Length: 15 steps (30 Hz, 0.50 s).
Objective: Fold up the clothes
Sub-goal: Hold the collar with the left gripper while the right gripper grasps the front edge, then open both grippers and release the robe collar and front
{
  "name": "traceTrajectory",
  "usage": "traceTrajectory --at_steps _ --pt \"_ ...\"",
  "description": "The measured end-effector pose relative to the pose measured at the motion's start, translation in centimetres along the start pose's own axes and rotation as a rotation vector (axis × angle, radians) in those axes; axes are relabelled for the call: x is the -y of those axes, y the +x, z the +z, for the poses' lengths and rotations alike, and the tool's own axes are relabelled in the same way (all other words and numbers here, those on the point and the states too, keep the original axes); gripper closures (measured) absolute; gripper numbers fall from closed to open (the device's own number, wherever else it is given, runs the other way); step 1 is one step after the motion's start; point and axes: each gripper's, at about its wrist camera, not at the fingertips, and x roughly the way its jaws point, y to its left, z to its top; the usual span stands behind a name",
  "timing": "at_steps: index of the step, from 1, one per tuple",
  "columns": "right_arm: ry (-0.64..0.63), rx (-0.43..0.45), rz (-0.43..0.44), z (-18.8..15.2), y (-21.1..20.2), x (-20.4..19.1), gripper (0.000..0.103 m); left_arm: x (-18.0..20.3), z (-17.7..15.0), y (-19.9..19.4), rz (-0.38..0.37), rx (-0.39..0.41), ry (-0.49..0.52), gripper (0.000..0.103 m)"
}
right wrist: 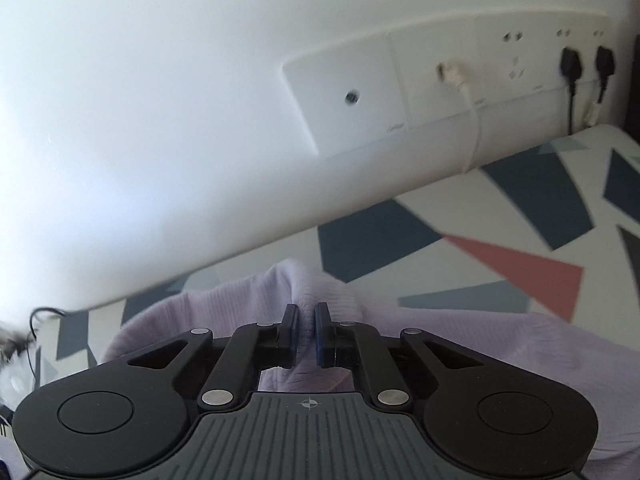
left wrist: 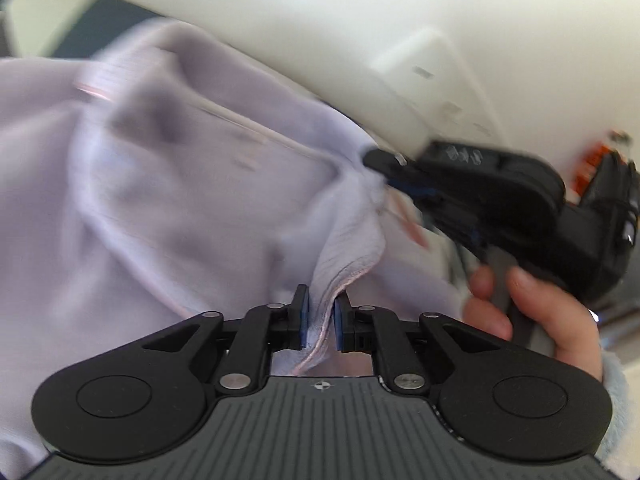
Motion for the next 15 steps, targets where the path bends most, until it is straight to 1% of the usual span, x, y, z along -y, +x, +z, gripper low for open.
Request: traceTrajectory --at_steps 1,2,3,7,9,10,11,13,14,15 --pt "0.010 -0.004 0.009 -0.2 0.6 -0.1 0.095 -0.3 0.1 -0.1 0.019 0.007 -0.004 0.089" --pt "0.021 -0.003 0.017 -0.4 1.0 -0.2 0.095 -0.1 0.1 -0.1 0.036 0.013 0.019 0.088" --pt "0.032 0.000 0.023 -0.6 1.2 -0.3 0.095 0.3 0.0 -0.1 0.055 0.018 0.051 0.086" --pt "0.071 0.009 0.033 -0.9 1.3 -0.1 0.095 2.5 -0.3 0.5 0.129 0.050 0.199 0.066" --pt "0.089 0.003 0.042 -0.8 1.4 0.4 0.095 3.5 -0.3 1.2 0.153 0.068 0.254 0.062" --pt "0.095 0.001 0.048 -0.7 1.4 0.6 0.095 3.9 -0.3 1.6 0.159 0.072 0.265 0.062" --pt "0.099 0.001 0.055 -0.6 1.4 0.8 0.095 4.0 -0.3 2.0 0.156 0.073 0.263 0.062" --pt "0.107 0.009 0.065 -0.6 1.2 1.1 0.095 3.8 -0.2 2.7 0.096 0.065 0.227 0.067" --pt "0.118 0.021 0.065 -0.5 0.8 1.3 0.095 3.5 -0.1 2.9 0.042 0.054 0.200 0.071" --pt "0.132 0.036 0.064 -0.5 0.4 1.6 0.095 3.1 0.1 2.9 -0.021 0.042 0.171 0.077"
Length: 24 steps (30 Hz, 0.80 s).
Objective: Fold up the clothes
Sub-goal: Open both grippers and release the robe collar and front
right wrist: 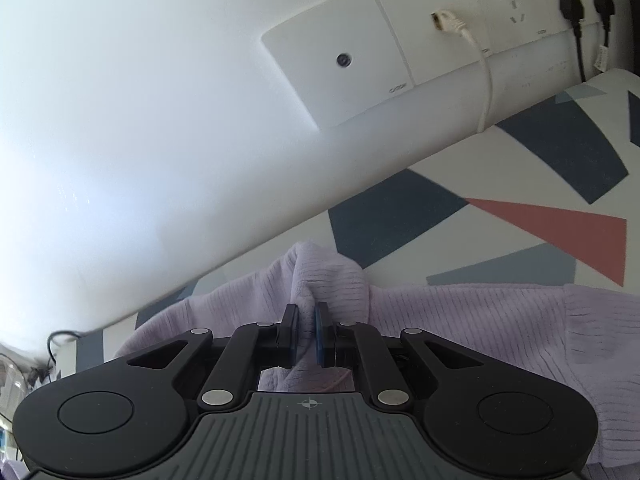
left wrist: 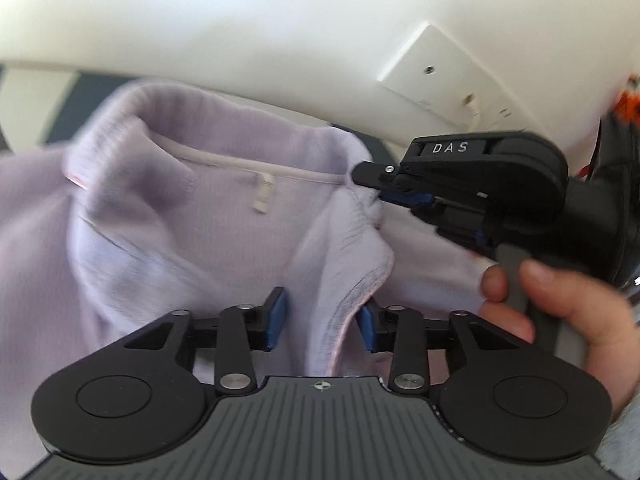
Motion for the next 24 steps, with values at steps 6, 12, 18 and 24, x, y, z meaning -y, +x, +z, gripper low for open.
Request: traceTrajectory --at_steps 6,12,18,24 --pt "0.055 0.050 0.006 0.8 -1.5 0.7 0.096 -3.4 -0.1 0.3 -0.356 -0.078 -0.255 0.077" --pt "-0.006 -0.018 -0.006 0.0 1.4 -0.7 0.095 -5.6 -0.8 -0.4 -0.151 -0.055 -0.306 0.078" --pt "-0.131 -0.030 -0.026 -0.8 2.7 -2.3 0.085 -2.6 -0.5 -4.4 0.014 0.065 -0.128 0.054" --pt "-0.168 -0.008 0.038 0.0 -0.2 -4.2 0.071 -0.9 -1.3 -9.2 0.205 0.244 -0.001 0.044"
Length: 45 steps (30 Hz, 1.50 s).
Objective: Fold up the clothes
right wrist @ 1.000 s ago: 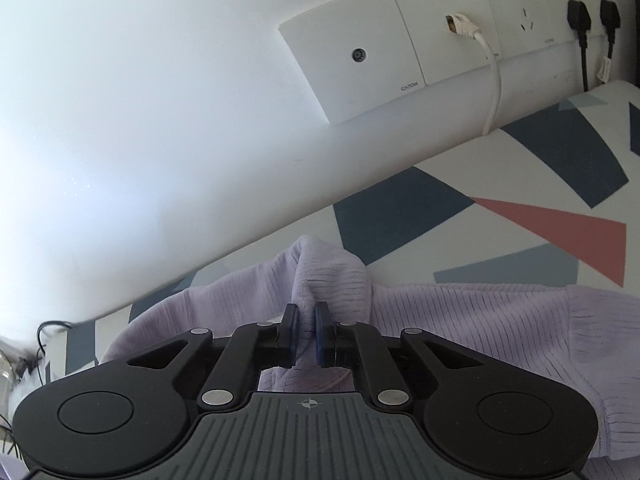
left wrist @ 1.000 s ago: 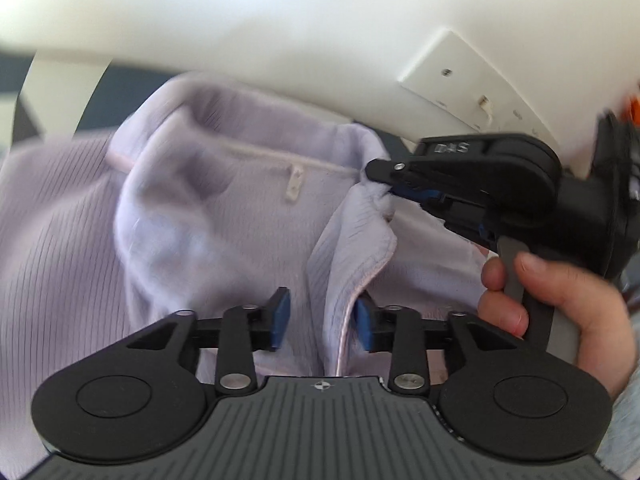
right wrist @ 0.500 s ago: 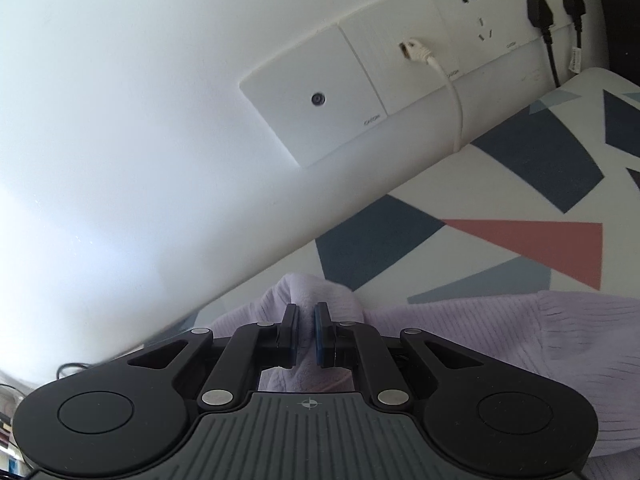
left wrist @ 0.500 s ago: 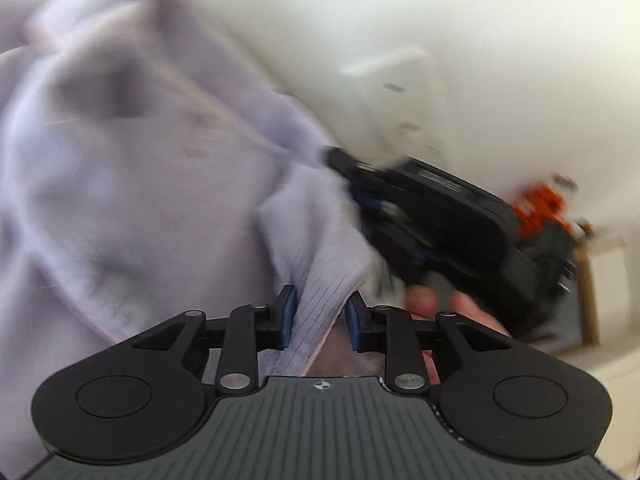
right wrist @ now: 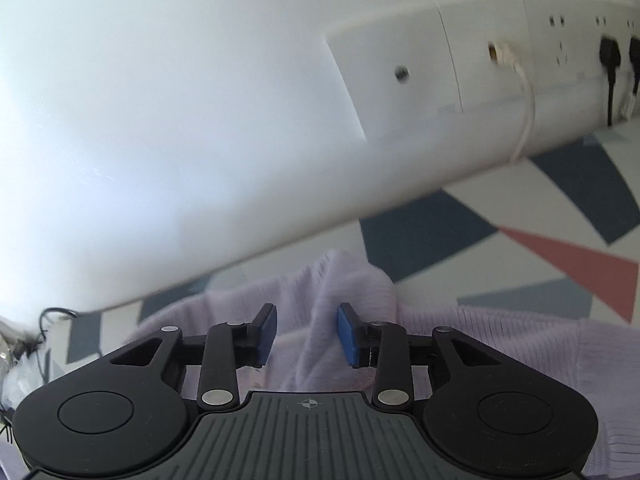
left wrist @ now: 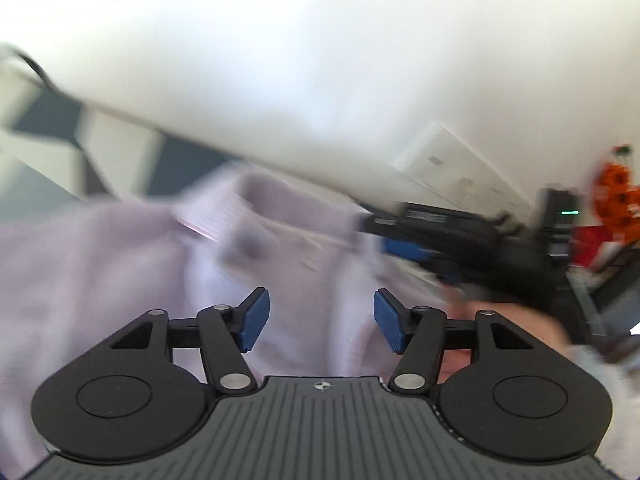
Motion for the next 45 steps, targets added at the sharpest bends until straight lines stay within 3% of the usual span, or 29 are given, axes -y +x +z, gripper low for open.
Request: traceTrajectory --at_steps 2,5,8,11,16,24,28,30,35,40,43,45 --pt "-0.037 -0.016 0.080 0.2 -0.7 -1.3 0.071 -0.6 -0.4 0.0 0.041 0.000 -0.023 0.044" --pt "-0.080 -0.130 0.224 -0.2 0.2 -3.5 0.071 -0.7 -1.0 1.8 0.062 -0.043 -0.047 0.044" --pt "-0.147 -0.205 0.284 -0.9 1.5 -5.8 0.071 0.4 -2.1 3.4 0.057 -0.062 -0.011 0.045" --pt "-0.202 -0.250 0.285 -0.7 2.8 -6.9 0.070 1.9 -3.4 4.1 0.045 -0.070 0.070 0.053" --pt "-0.343 -0.409 0.293 0.3 4.8 -8.1 0.071 2.7 -4.3 5.2 0.032 -0.094 0.115 0.052" --pt "-0.498 -0.481 0.269 -0.1 5.4 -10.0 0.071 5.9 -5.9 5.9 0.068 -0.077 0.302 0.046" --pt "-0.538 -0.510 0.182 -0.8 6.4 -9.5 0.076 6.8 -6.9 6.3 0.089 -0.074 0.368 0.046" --pt "-0.493 -0.504 0.176 -0.5 6.5 -8.5 0.089 7.0 -7.0 6.0 0.087 -0.072 0.373 0.046" --pt "-0.388 -0.464 0.192 0.8 5.6 -6.2 0.089 7.5 -7.0 4.6 0.018 -0.076 0.322 0.046" --pt "-0.230 -0.483 0.213 1.2 6.3 -3.2 0.087 8.7 -8.4 4.7 -0.059 -0.120 0.316 0.042" --pt "-0.102 -0.489 0.217 1.3 6.5 -1.1 0.083 11.0 -9.4 6.0 -0.071 -0.136 0.345 0.038" --pt "-0.077 -0.446 0.223 1.5 5.1 -0.6 0.075 11.7 -9.5 5.8 -0.075 -0.126 0.350 0.037"
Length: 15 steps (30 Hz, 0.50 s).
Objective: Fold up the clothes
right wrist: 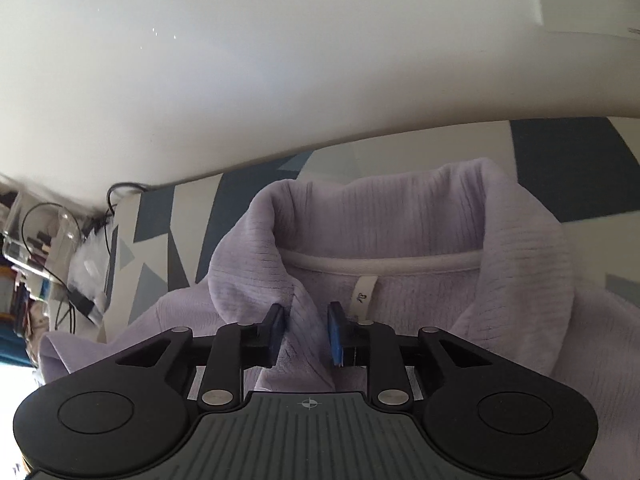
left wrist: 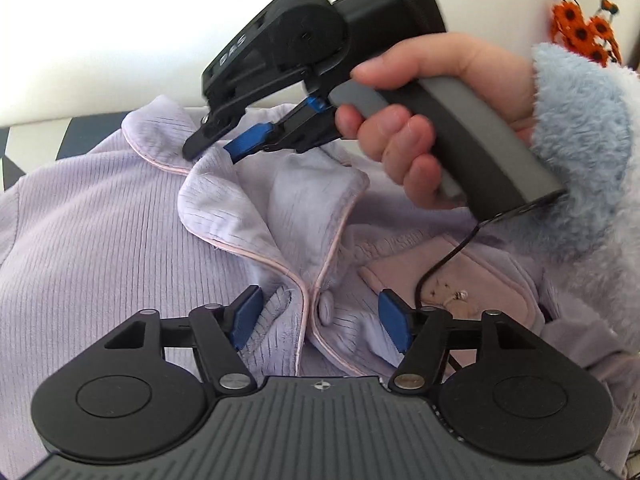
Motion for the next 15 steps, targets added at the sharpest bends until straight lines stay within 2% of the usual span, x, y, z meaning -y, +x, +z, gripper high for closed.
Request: traceTrajectory --at_steps 2,4,7,9,10,12,13,15 --pt "-0.039 0.061 -0.013 -0.5 -2.2 -0.7 0.069 0.2 0.2 -0.4 -0.007 0.017 -0.011 0.036" --pt "-0.082 0.078 -0.001 -1.0 -3.9 -1.4 0.068 1.1 0.4 -0.5 -0.004 0.027 -0.004 0.034" --pt "-0.172 -0.001 0.006 -2.3 -4.1 -3.0 0.068 2.5 0.5 0.4 0.023 0.017 0.043 0.031" --pt "-0.257 -0.063 -0.077 -3.4 -2.7 -4.1 0.068 3.7 0.5 1.2 0.037 0.014 0.057 0.029" --pt "-0.294 -0.089 -0.132 -3.9 -1.8 -4.4 0.071 3.7 0.5 1.9 0.041 0.013 0.059 0.028" --pt "-0.362 -0.100 -0.238 -4.8 -0.7 -4.5 0.097 4.0 0.5 2.2 0.047 0.008 0.062 0.028" --pt "-0.371 -0.088 -0.266 -4.9 -0.7 -4.4 0.097 4.1 0.5 2.1 0.047 0.008 0.060 0.028" --pt "-0.303 -0.073 -0.253 -4.8 -1.2 -3.5 0.097 3.9 0.7 1.6 0.039 0.009 0.043 0.028"
